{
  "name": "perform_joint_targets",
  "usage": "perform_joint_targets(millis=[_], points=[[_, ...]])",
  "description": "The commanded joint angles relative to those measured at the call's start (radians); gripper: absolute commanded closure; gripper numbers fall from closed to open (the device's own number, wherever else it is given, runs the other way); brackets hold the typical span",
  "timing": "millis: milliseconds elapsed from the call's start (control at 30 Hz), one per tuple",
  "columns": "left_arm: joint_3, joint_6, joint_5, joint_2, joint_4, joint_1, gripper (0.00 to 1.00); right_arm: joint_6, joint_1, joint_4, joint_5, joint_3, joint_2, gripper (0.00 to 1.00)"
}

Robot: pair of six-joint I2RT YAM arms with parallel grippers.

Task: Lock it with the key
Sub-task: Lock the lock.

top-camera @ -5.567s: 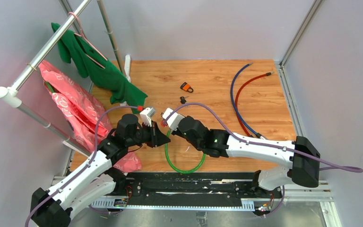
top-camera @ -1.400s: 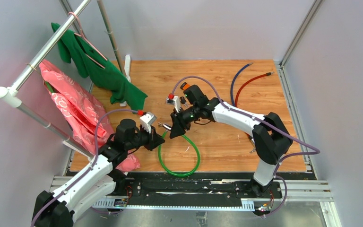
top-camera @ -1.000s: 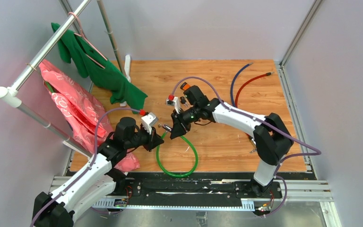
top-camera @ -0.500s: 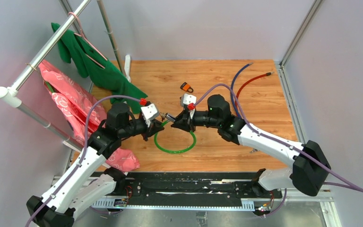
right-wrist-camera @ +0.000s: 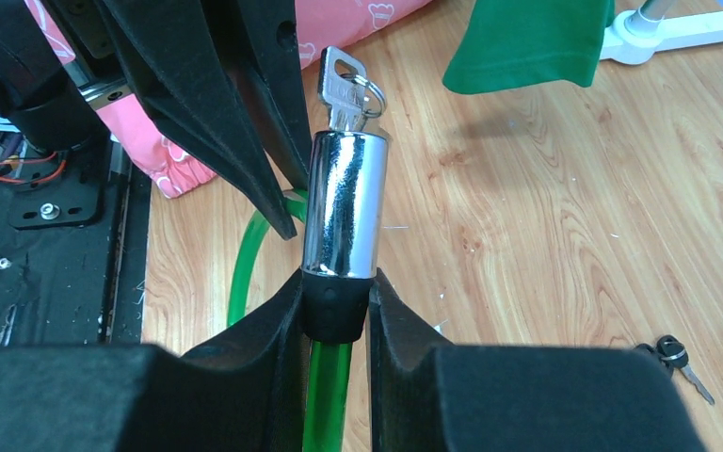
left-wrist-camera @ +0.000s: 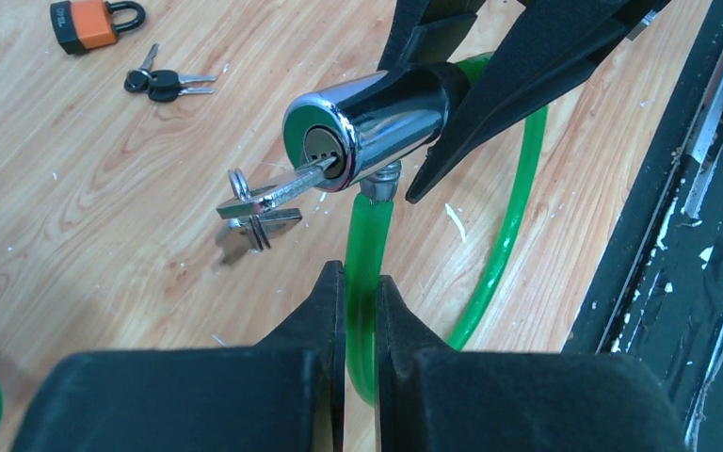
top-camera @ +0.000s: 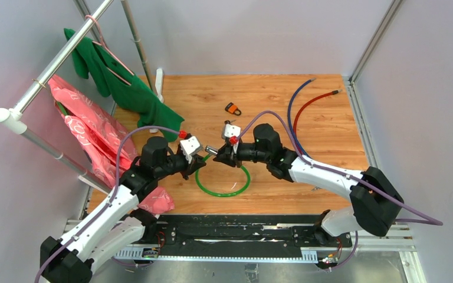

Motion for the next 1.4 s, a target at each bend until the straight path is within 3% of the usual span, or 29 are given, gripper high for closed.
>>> perform_joint_targets(millis=[0,200,400,633,867,1133,1300,1367], points=[[-0.017,-0.031,0.071,-0.012,0.183,-0.025,1.0,-0.037,0.034,0.035,0.017,-0.064,0.01,1.0],[-0.002,-0.004,0.099,-0.02,0.178,-0.027,1.0,-0.107,0.061,-0.006,0.089,-0.047,-0.032,1.0],[-0.025,0.005,0.112,-0.017,0.271,-0.031,1.0,-0.363,0.154,-0.203,0.286,0.033,-0.117,1.0],[0.01,0.055,0.121,-0.025,0.292,-0.042,1.0,-0.404,0.158,-0.2,0.276,-0.003,-0.189,1.0],[-0.064,0.147,0.121,-0.037,0.289,-0.042,1.0,-0.428,0.162,-0.056,0.222,-0.114,-0.135,1.0],[-0.079,0.167,0.149,-0.042,0.236,-0.042,1.0,-0.433,0.163,-0.1,0.227,-0.143,-0.144,1.0],[-0.024,0.198,0.163,-0.041,0.092,-0.042,0.8,-0.428,0.163,-0.129,0.225,-0.134,-0.143,1.0],[0.006,0.23,0.165,-0.042,0.017,-0.042,0.79,-0.432,0.162,-0.155,0.231,-0.119,-0.135,1.0]])
